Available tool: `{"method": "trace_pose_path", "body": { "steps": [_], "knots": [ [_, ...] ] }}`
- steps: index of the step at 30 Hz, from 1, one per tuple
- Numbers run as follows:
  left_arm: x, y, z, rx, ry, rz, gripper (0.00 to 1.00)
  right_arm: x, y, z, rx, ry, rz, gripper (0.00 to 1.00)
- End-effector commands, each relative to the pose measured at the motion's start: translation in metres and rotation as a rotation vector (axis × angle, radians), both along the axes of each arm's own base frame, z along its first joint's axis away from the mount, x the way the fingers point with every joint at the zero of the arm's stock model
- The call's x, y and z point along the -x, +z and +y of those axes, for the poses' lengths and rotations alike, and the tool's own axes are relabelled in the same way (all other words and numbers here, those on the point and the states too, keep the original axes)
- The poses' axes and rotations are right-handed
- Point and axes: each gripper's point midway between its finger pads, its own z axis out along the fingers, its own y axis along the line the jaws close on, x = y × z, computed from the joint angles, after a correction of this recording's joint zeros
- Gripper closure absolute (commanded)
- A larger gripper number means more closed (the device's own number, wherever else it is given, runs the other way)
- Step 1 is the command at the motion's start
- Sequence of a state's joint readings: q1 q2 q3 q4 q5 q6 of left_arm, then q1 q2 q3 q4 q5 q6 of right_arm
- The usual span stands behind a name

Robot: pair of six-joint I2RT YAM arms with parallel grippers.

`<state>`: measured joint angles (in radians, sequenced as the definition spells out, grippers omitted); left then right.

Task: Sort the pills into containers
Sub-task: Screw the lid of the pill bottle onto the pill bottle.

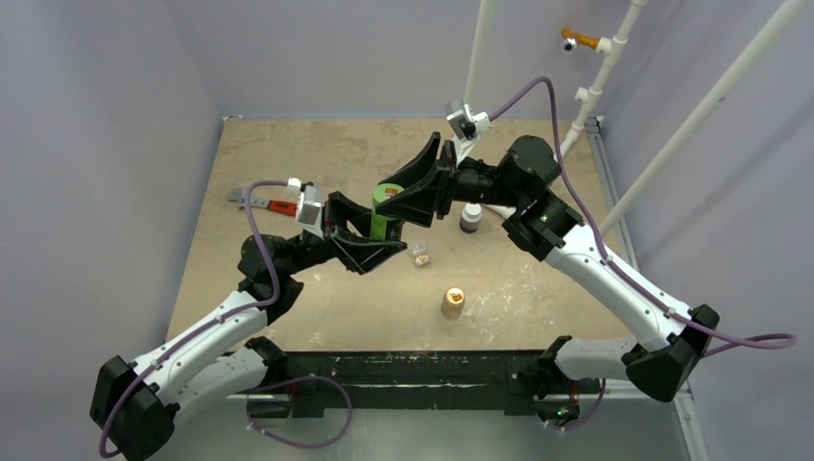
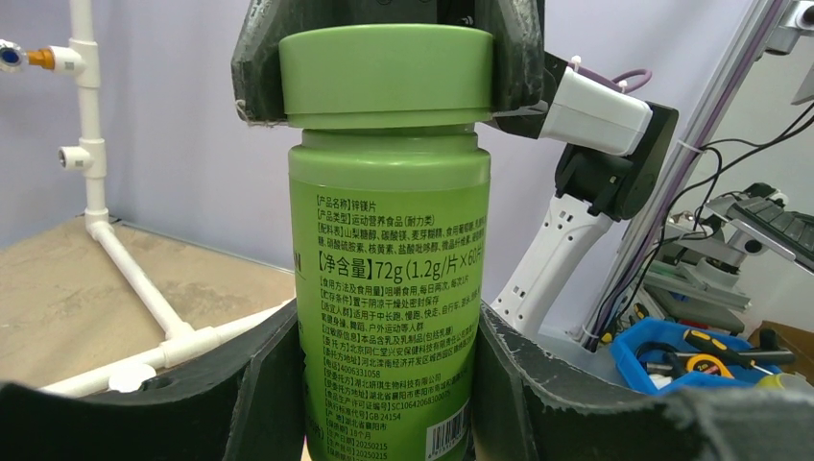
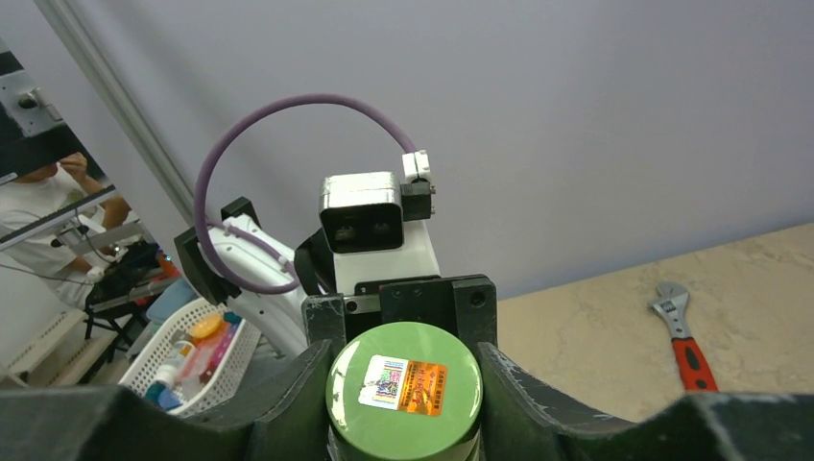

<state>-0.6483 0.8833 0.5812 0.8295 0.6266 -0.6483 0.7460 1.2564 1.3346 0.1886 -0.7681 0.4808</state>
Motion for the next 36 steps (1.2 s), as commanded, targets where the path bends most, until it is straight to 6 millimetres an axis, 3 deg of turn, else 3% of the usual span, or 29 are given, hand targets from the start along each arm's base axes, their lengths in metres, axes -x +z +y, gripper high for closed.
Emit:
{"method": "trace_pose_path", "body": {
  "steps": [1,6,14,21,27,36],
  "knots": [
    [0.006,0.035,0.007,0.078,-0.001,-0.082,1.0,0.002,0.013,-0.002,-0.024,-0.013,-0.033,0.61],
    [-0.003,0.035,0.008,0.074,0.052,-0.069,1.0,-0.004,0.007,-0.001,0.0,-0.059,-0.012,0.77],
    [-0.051,0.036,0.029,0.033,0.363,-0.045,1.0,-0.025,-0.021,0.009,0.133,-0.319,0.078,0.95],
    [-0.09,0.034,0.056,-0.048,0.7,-0.061,1.0,-0.052,-0.04,0.007,0.258,-0.591,0.182,1.0],
    [-0.097,0.046,0.056,-0.082,0.857,-0.092,1.0,-0.064,-0.046,0.006,0.332,-0.764,0.203,1.0],
    [-0.108,0.054,0.063,-0.054,0.958,-0.066,1.0,-0.065,-0.057,0.012,0.399,-0.935,0.195,1.0]
  ]
}}
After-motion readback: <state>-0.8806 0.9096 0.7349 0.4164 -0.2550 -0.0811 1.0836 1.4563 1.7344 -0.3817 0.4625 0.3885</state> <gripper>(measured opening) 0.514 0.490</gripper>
